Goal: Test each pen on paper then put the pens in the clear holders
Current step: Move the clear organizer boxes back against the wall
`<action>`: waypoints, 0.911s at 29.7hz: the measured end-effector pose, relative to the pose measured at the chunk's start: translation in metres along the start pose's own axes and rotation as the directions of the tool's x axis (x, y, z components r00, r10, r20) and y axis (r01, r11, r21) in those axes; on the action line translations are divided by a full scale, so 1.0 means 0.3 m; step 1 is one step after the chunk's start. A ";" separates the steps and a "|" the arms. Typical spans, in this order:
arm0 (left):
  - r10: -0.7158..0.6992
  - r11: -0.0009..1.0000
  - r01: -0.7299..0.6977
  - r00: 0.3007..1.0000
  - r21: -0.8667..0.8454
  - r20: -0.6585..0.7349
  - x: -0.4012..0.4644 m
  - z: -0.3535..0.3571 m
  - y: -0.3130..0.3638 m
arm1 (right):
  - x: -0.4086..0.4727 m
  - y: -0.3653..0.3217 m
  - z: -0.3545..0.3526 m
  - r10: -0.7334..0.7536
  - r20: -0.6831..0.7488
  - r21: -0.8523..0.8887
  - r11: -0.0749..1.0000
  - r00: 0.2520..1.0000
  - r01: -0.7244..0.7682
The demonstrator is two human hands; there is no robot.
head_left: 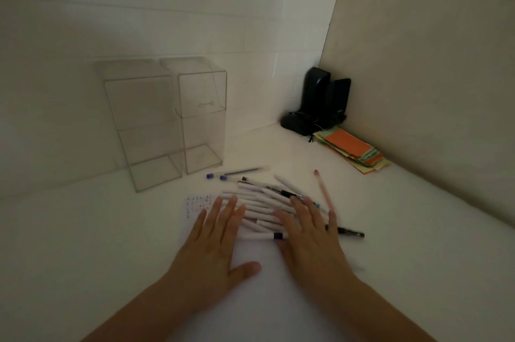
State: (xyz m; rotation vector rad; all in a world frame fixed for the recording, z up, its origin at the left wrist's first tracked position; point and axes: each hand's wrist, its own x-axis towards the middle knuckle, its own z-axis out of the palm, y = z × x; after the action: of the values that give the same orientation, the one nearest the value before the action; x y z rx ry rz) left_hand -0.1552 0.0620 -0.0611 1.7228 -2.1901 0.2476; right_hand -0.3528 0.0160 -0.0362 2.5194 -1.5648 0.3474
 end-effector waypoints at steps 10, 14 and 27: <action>0.214 0.968 -0.223 0.973 0.110 0.090 -0.011 -0.008 0.031 | 0.222 0.116 0.023 -0.291 0.265 0.210 0.948 0.919 0.240; 0.282 0.948 -0.301 0.946 0.104 0.162 -0.005 -0.003 0.025 | 0.317 0.094 0.054 -0.312 0.280 0.204 0.943 0.908 0.262; 0.100 0.989 -0.113 0.985 0.090 0.138 0.061 -0.029 -0.029 | 0.217 0.243 -0.035 0.023 0.033 0.389 0.921 0.999 -0.034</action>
State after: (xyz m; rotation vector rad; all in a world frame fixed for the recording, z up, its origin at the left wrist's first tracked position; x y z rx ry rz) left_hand -0.1490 0.0462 -0.0467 1.7197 -2.4079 0.2785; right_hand -0.3916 -0.0695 -0.0074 2.8000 -1.6862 0.6952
